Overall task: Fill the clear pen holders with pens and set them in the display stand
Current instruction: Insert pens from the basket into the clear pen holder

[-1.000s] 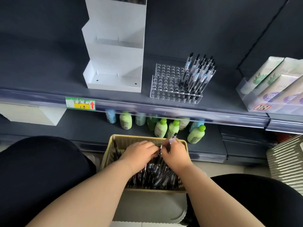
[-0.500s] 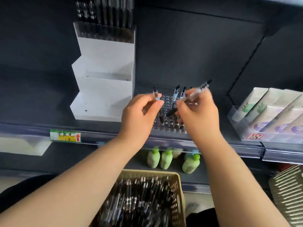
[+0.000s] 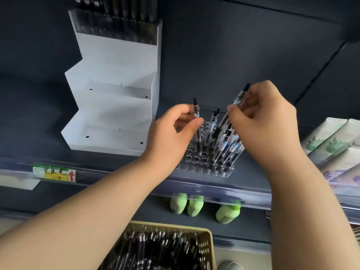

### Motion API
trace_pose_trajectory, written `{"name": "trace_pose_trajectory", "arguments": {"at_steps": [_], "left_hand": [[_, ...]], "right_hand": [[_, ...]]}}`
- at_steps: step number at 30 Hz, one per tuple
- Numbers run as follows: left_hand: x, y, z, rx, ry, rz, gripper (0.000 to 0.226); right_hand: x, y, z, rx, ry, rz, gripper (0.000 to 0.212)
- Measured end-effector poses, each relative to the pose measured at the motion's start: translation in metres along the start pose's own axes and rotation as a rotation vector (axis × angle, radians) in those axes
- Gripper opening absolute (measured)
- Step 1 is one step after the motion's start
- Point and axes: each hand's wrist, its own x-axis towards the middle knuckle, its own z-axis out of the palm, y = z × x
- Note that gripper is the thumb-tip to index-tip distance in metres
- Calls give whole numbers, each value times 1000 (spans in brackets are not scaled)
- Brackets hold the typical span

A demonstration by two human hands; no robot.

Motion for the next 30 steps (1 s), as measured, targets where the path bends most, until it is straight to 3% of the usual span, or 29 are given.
{"name": "trace_pose_trajectory", "arguments": {"at_steps": [7, 15, 30], "left_hand": [[-3, -1, 9, -22, 11, -54, 17], [-3, -3, 10, 37, 10, -34, 20], [-1, -4, 15, 63, -2, -10, 19]], "right_hand": [[-3, 10, 8, 73, -31, 27, 26], [2, 19, 22, -38, -45, 0, 6], [4, 19, 26, -85, -85, -32, 7]]}}
